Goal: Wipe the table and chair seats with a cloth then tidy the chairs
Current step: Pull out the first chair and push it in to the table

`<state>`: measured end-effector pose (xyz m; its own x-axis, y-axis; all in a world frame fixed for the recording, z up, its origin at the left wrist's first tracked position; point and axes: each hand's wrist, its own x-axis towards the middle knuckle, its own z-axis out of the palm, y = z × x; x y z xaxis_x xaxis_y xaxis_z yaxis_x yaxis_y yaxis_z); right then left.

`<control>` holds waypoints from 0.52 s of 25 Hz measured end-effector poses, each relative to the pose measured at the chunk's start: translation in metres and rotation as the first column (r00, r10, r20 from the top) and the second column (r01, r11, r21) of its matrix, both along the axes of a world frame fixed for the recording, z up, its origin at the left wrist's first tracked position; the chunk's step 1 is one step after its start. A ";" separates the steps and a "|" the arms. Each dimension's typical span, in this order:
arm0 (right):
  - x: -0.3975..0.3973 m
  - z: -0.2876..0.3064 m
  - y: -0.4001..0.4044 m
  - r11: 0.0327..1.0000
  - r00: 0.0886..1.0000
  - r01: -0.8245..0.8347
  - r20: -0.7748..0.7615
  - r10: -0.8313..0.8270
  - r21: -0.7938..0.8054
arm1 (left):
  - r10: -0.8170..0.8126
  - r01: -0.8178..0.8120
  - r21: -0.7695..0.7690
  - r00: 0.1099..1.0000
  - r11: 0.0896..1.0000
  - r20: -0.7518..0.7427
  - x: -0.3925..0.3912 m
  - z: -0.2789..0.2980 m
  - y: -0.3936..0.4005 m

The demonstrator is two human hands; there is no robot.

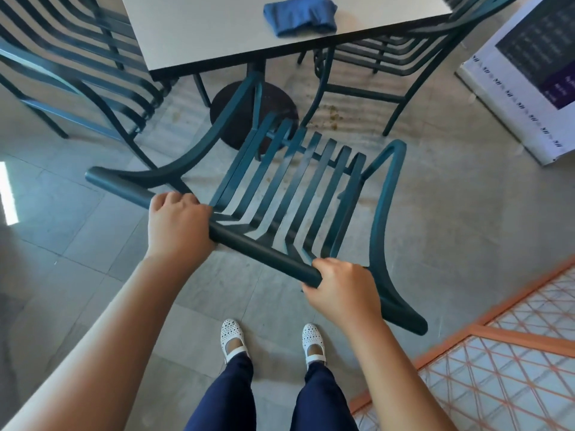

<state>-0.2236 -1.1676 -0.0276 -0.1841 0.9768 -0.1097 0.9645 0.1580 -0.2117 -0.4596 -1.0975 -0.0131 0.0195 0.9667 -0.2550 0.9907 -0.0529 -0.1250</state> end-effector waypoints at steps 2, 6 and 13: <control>0.020 -0.001 -0.002 0.999 0.998 -0.053 0.027 0.053 0.004 | 0.044 -0.044 -0.008 0.999 0.999 0.002 0.015 0.001 -0.016; 0.075 -0.002 -0.005 0.991 0.991 -0.131 0.003 0.131 -0.005 | 0.170 -0.169 -0.041 0.985 0.985 0.008 0.059 0.004 -0.051; 0.174 0.002 0.012 0.957 0.961 -0.277 -0.047 0.273 -0.087 | 0.315 -0.314 -0.103 0.949 0.944 -0.007 0.155 0.005 -0.094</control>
<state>-0.0498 -1.1558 -0.0257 -0.4493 0.8738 -0.1858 0.8784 0.3942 -0.2701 -0.3044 -1.1913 -0.0083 -0.2786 0.8930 -0.3535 0.9601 0.2496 -0.1263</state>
